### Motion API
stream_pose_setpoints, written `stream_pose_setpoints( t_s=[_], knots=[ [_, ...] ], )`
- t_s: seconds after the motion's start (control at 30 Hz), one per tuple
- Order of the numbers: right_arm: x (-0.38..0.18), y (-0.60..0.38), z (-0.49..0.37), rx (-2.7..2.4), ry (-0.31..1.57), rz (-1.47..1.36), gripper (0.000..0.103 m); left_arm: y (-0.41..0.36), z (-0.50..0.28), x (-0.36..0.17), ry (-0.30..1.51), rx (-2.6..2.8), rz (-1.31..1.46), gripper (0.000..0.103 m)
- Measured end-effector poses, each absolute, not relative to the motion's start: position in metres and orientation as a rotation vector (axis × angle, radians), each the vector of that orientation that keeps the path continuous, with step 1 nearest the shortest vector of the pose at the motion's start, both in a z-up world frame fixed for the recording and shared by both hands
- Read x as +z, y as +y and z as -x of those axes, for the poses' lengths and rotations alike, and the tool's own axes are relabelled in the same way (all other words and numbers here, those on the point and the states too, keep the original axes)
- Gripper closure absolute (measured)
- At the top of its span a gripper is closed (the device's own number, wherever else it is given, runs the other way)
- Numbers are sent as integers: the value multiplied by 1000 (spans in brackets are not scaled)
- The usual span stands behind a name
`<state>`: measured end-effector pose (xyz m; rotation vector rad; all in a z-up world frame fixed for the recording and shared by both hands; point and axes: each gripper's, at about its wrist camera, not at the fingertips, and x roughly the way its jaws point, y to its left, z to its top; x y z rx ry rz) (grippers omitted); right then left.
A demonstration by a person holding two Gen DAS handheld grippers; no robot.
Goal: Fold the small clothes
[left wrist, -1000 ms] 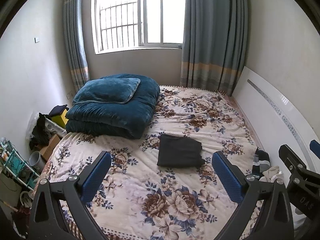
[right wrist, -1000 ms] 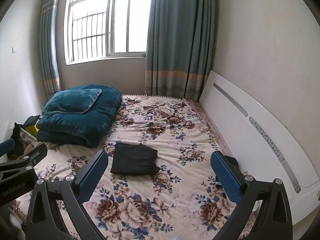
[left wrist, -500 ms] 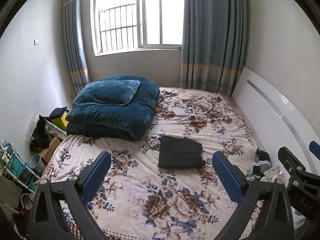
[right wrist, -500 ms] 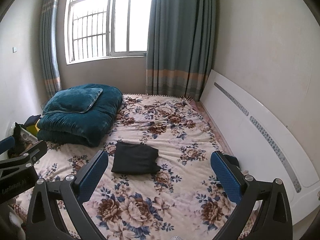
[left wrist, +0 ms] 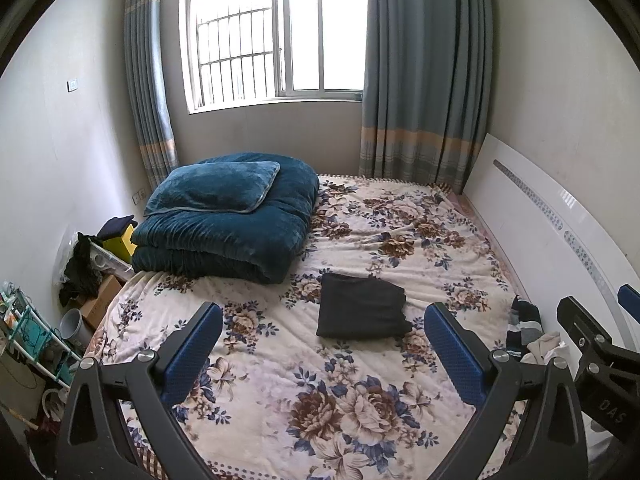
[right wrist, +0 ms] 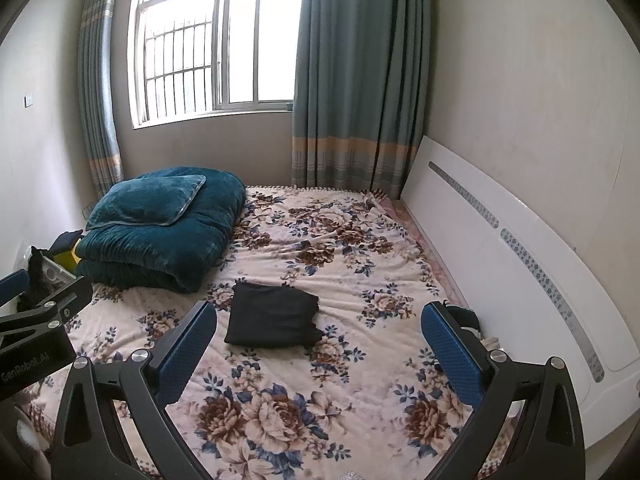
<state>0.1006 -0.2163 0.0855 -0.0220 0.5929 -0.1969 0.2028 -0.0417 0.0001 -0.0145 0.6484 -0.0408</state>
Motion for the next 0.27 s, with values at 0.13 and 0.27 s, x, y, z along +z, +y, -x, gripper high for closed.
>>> stream_pose_setpoints(
  t_s=[0.13, 0.27],
  knots=[
    [86, -216, -101, -196, 593, 21, 0, -39, -206, 1, 640, -40, 12, 0],
    [86, -216, -102, -196, 592, 19, 0, -36, -208, 2, 633, -44, 9, 0]
  ],
)
